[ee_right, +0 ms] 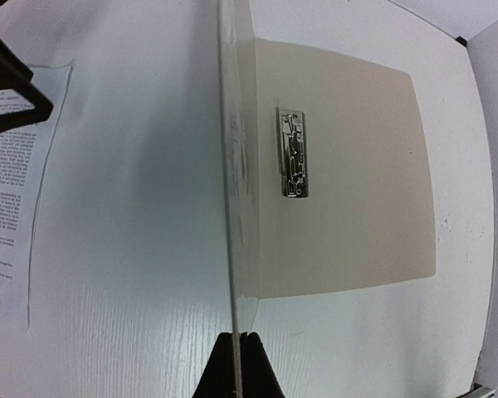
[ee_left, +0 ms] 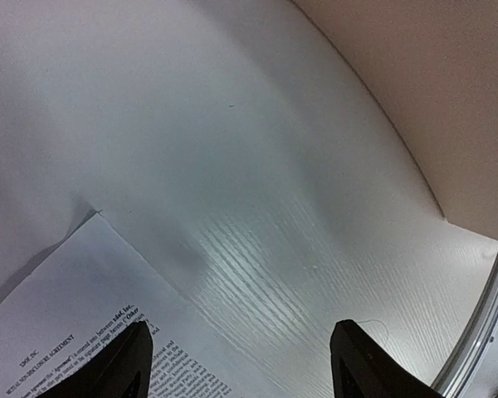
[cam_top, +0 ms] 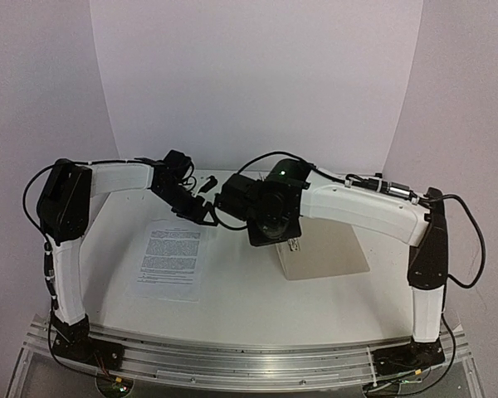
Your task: Put the files into the folder
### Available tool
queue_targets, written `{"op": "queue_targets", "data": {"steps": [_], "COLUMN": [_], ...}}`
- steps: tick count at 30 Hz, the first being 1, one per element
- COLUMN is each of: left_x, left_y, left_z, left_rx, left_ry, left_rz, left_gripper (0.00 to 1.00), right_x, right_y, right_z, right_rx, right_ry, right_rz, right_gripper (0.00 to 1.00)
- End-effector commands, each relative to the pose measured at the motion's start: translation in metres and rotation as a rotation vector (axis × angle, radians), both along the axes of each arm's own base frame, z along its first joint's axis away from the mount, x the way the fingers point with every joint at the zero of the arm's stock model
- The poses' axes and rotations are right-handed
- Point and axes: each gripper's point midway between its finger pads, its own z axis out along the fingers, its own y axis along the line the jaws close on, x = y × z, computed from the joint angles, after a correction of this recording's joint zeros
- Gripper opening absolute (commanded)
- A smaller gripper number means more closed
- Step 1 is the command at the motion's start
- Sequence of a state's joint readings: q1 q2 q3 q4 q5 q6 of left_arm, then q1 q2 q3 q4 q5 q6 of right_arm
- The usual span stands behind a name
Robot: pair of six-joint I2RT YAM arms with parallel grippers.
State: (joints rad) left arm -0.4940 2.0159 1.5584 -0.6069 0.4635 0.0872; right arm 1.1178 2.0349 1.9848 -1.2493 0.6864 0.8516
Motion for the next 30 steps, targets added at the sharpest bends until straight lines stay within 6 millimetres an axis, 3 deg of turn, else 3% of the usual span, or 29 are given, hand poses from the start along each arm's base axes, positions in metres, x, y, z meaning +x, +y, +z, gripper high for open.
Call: {"op": "queue_targets", "data": {"steps": [1,4,6,9,13,17,20,23,25,30], "left_x": [0.027,0.045,0.053,0.061,0.067,0.080,0.088,0.084,0.081,0.084], "left_y": [-0.020,-0.027,-0.027,-0.025,-0.018,0.005,0.023,0.027,0.026,0.029], "left_z": [-0.006,-0.019,-0.018,-0.008,0.008,0.018,0.024,0.016,0.007,-0.007], "left_rx": [-0.094,-0.099,-0.104,-0.104,-0.094,-0.087,-0.072,-0.059,-0.057,-0.026], "left_ry": [0.032,0.089,0.091,0.034,-0.012,-0.040,-0.063,-0.055,-0.023,-0.007], "left_rz": [0.043,0.092,0.109,0.105,0.110,0.153,0.183,0.158,0.154,0.171], "left_gripper": [0.74,0.73,0.73,0.73,0.73,0.73,0.74,0.74,0.74,0.74], "right_x": [-0.019,-0.026,-0.030,-0.035,-0.043,-0.055,-0.070,-0.072,-0.064,-0.049], "right_y": [0.016,0.049,0.065,0.085,0.119,0.165,0.192,0.187,0.172,0.141], "right_z": [-0.001,0.005,-0.002,-0.020,-0.027,-0.010,0.021,0.064,0.092,0.128], "right_rx": [-0.036,0.020,0.060,0.133,0.240,0.390,0.519,0.590,0.627,0.704], "right_ry": [0.029,-0.001,0.024,0.066,0.110,0.121,0.089,-0.023,-0.114,-0.204], "right_rz": [0.037,0.121,0.158,0.182,0.307,0.536,0.724,0.798,0.780,0.746], "right_gripper": [0.00,0.00,0.00,0.21,0.57,0.75,0.80,0.90,0.95,0.98]}}
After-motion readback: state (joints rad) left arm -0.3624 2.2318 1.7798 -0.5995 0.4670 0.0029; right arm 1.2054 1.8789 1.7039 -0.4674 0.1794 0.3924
